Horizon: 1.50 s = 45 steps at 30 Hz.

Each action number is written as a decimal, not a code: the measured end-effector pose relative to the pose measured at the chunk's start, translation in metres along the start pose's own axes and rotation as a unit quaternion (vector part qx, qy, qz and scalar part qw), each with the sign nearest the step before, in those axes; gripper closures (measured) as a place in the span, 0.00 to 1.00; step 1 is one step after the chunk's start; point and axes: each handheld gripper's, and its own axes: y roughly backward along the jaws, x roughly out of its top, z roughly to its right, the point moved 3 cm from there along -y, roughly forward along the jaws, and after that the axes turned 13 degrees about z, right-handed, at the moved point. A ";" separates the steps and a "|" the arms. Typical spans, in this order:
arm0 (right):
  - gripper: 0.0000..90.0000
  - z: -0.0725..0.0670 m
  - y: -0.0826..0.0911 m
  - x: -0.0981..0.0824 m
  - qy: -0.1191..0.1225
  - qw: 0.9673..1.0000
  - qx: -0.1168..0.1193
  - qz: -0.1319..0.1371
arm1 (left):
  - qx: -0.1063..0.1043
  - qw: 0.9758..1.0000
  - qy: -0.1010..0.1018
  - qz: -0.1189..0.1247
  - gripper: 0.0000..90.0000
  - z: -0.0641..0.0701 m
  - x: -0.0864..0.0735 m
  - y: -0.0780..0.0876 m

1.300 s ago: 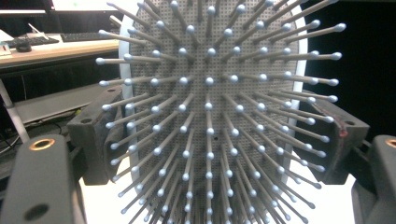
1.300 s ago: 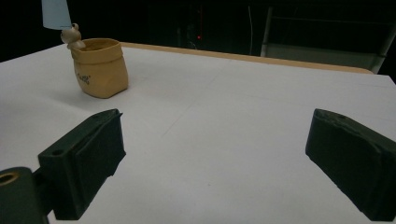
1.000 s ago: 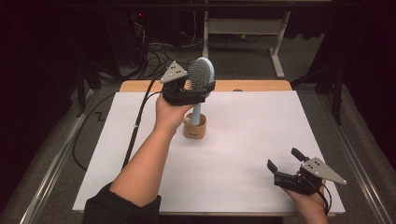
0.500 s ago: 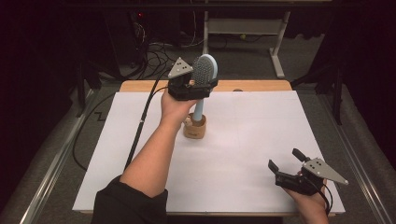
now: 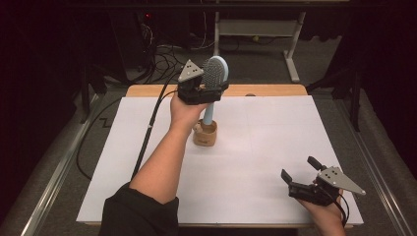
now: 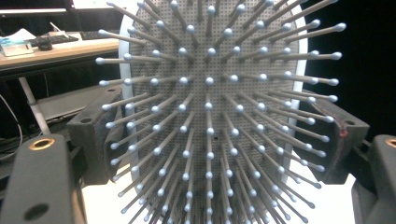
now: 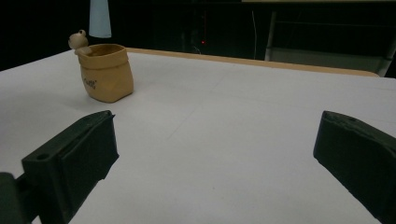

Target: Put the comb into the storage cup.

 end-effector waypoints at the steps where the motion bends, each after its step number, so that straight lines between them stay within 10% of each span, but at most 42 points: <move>1: 0.00 0.000 0.000 0.000 -0.001 1.000 0.000 0.003 | 0.000 1.000 0.000 0.001 0.23 0.000 0.000 0.000; 45: 0.00 0.002 0.000 -0.001 0.001 1.000 -0.005 -0.002 | 0.011 1.000 0.016 -0.001 0.23 -0.009 -0.042 0.005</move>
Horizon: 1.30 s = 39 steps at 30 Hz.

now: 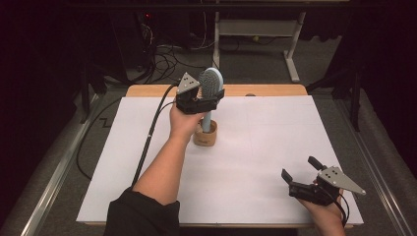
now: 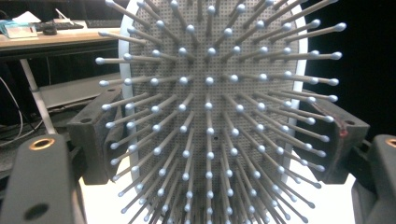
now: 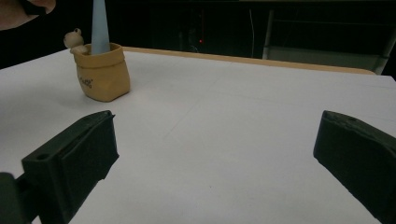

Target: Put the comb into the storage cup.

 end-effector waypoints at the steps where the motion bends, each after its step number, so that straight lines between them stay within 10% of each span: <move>1: 0.00 0.000 0.000 0.000 0.000 1.000 0.000 0.000 | 0.001 1.000 0.001 0.000 0.23 0.000 -0.001 0.000; 39: 0.00 -0.002 -0.002 -0.002 -0.001 1.000 0.002 -0.005 | 0.025 0.999 0.025 -0.025 0.23 -0.007 -0.029 0.007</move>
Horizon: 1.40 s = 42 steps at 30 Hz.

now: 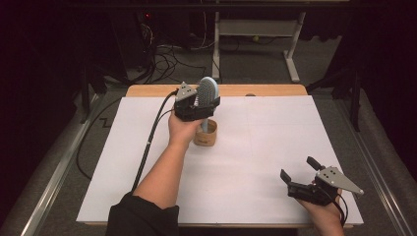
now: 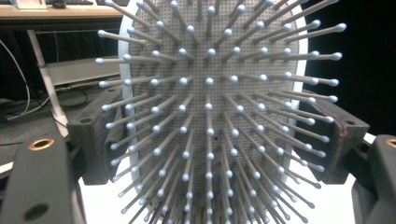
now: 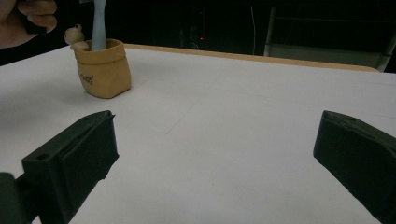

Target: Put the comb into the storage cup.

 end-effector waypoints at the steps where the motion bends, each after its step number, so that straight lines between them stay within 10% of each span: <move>1: 0.00 0.000 0.000 0.000 0.000 1.000 0.000 0.000 | 0.001 1.000 0.000 -0.001 0.23 0.000 0.000 0.000; 42: 0.00 0.001 0.000 0.000 -0.001 1.000 -0.001 0.001 | 0.041 0.999 0.004 -0.023 0.23 -0.007 -0.007 -0.017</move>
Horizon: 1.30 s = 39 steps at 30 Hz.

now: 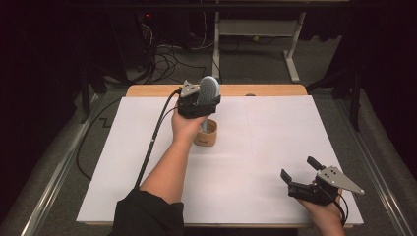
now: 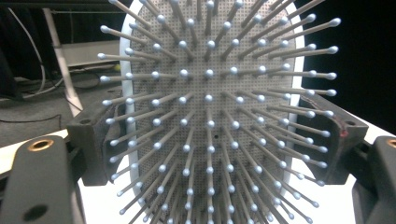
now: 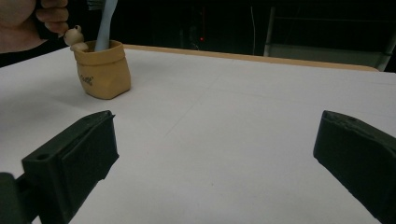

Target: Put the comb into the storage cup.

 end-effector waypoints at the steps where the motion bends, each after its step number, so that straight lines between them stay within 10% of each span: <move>1: 0.00 0.000 0.000 0.000 -0.001 1.000 0.000 0.000 | 0.000 1.000 -0.001 0.001 0.23 0.000 0.000 0.000; 39: 0.01 -0.001 -0.001 -0.001 0.000 1.000 0.002 -0.004 | -0.023 1.000 0.002 0.004 0.22 -0.007 -0.001 -0.004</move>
